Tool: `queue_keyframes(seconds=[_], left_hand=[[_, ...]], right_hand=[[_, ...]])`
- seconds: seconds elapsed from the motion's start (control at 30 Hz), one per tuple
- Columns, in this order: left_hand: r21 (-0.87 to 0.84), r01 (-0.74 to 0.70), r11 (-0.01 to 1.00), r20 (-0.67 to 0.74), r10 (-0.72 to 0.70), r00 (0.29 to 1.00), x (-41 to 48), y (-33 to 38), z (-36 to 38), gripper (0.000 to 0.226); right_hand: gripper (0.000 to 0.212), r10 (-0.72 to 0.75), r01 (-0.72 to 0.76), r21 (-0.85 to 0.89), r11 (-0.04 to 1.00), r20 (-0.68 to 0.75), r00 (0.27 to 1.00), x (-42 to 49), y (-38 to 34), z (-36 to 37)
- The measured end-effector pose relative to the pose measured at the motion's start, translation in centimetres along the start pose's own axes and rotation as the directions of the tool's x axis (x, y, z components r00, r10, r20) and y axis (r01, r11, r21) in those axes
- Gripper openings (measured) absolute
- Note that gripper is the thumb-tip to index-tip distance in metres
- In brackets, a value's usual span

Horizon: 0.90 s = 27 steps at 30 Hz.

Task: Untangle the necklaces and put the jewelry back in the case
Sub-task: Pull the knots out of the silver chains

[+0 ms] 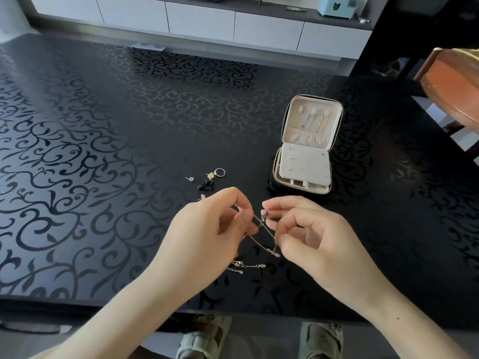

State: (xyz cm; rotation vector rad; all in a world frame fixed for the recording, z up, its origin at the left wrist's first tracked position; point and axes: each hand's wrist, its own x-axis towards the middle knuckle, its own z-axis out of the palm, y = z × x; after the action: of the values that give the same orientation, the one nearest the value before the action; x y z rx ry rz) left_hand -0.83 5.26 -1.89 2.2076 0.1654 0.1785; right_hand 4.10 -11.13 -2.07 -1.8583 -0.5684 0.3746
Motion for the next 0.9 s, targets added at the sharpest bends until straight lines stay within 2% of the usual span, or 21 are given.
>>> queue_keyframes(seconds=[0.13, 0.37, 0.5, 0.67, 0.9], left_hand=[[0.097, -0.044, 0.994, -0.074, 0.052, 0.996, -0.1, -0.3, -0.1, 0.008], [-0.218, 0.051, 0.975, 0.054, -0.040, 0.998, 0.4, 0.1, -0.2, 0.017], [-0.280, 0.108, 0.954, 0.057, -0.096, 0.994, 0.5, 0.6, -0.2, 0.016], [-0.267, 0.118, 0.957, 0.048, -0.109, 0.993, 0.4, 1.0, -0.3, 0.016], [-0.143, 0.062, 0.988, -0.017, -0.065, 0.998, 0.4, 0.7, 0.0, 0.020]], right_hand=[[0.013, 0.070, -0.070, -0.011, 0.997, -0.008, 0.998, 0.2, -0.2, -0.3], [0.013, 0.146, -0.144, 0.036, 0.989, -0.048, 0.988, 0.6, -0.9, -0.4], [0.014, 0.177, -0.173, 0.201, 0.964, -0.001, 0.984, 0.9, -1.2, -0.5], [0.022, 0.223, -0.215, 0.445, 0.870, 0.034, 0.974, 1.0, -1.9, -0.6], [0.028, 0.243, -0.237, 0.459, 0.856, 0.047, 0.969, 1.0, -1.9, -0.6]])
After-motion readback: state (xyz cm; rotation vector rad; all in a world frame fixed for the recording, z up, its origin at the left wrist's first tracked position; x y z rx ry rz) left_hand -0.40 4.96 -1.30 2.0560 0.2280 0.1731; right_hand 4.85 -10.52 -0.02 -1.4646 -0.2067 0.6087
